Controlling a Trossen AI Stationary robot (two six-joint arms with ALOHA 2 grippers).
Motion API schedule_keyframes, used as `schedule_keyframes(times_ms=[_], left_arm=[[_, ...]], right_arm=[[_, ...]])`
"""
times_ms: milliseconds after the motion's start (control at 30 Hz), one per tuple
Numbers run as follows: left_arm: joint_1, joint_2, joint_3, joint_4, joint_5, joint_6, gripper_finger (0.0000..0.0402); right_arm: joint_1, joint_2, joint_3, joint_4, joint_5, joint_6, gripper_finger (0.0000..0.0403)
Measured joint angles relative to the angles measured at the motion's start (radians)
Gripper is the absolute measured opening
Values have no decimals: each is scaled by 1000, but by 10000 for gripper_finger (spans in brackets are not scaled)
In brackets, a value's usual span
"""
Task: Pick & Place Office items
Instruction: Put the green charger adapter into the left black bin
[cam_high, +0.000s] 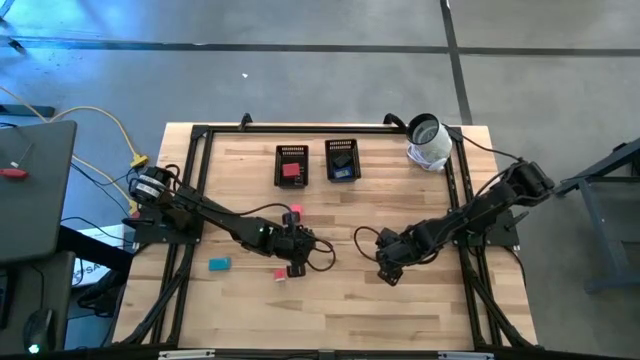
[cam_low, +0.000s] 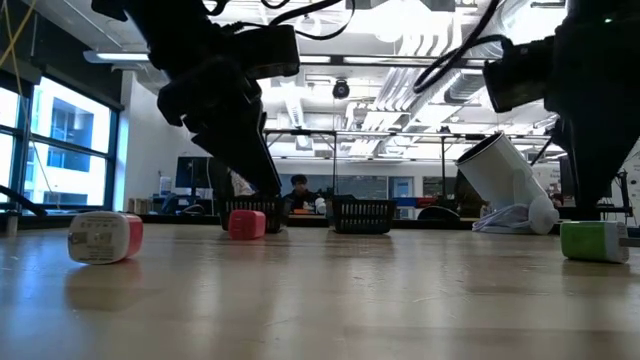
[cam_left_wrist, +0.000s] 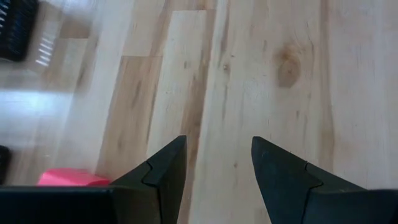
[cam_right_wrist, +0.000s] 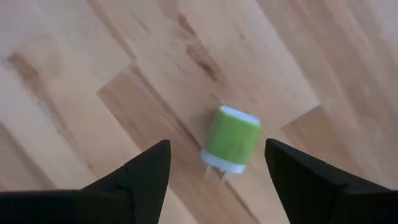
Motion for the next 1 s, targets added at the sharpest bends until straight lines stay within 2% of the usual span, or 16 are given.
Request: schedule_keyframes(times_ms=[167, 567, 1000], left_arm=[[0, 0, 0, 3, 35, 0, 171], [0, 0, 0, 13, 37, 0, 171], [0, 0, 0, 17, 69, 1, 171]], right_arm=[[0, 18, 1, 10, -22, 0, 249], [-2, 73, 2, 40, -25, -15, 249], [-7, 169, 4, 97, -98, -45, 245]])
